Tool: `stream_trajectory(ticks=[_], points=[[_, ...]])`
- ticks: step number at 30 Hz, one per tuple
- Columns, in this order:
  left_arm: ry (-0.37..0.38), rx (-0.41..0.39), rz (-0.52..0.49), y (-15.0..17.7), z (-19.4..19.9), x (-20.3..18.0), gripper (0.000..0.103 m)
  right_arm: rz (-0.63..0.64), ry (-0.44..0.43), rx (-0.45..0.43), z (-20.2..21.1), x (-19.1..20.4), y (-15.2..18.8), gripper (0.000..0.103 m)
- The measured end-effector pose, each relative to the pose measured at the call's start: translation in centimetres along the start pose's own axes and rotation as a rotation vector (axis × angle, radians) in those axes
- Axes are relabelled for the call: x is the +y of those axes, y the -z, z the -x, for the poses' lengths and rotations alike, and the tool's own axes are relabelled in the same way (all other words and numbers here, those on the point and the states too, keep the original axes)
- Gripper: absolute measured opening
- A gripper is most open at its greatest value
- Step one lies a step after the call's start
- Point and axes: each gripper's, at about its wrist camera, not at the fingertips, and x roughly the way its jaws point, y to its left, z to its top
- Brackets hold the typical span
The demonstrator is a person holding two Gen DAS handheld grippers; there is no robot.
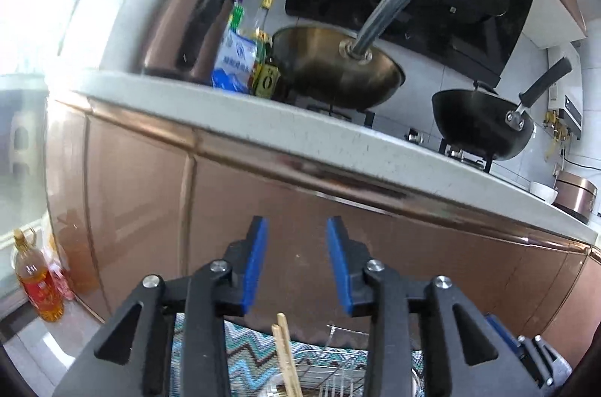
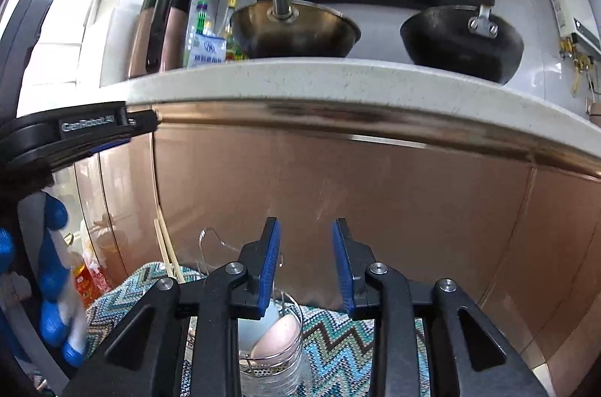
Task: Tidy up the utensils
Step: 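Lift and drop the chopstick into the holder with the left while the right drops the white spoon in, then grasp a third wooden chopstick with the left gripper while the right grasps another white spoon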
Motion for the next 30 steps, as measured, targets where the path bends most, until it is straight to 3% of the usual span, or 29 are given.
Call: stream_trajectory(ticks=[9,16,22,30], points=[[-0.068,0.065,-0.063,-2.8,6.8,2.7,0.032,-0.048,0.005,0.007,7.1,-1.5,-1.6,0.029],[-0.11,0.141,-0.121,-2.8,12.3,5.0,0.032,-0.084,-0.009,0.026,12.9,-2.3,-1.5,0.029],[-0.101,0.22,-0.144,-2.1,15.9,6.7,0.032,-0.1,-0.004,0.066,16.4,-2.2,-0.7,0.029],[-0.105,0.258,-0.153,-0.7,19.2,7.8,0.032,-0.022,0.128,0.19,18.7,0.8,0.6,0.029]])
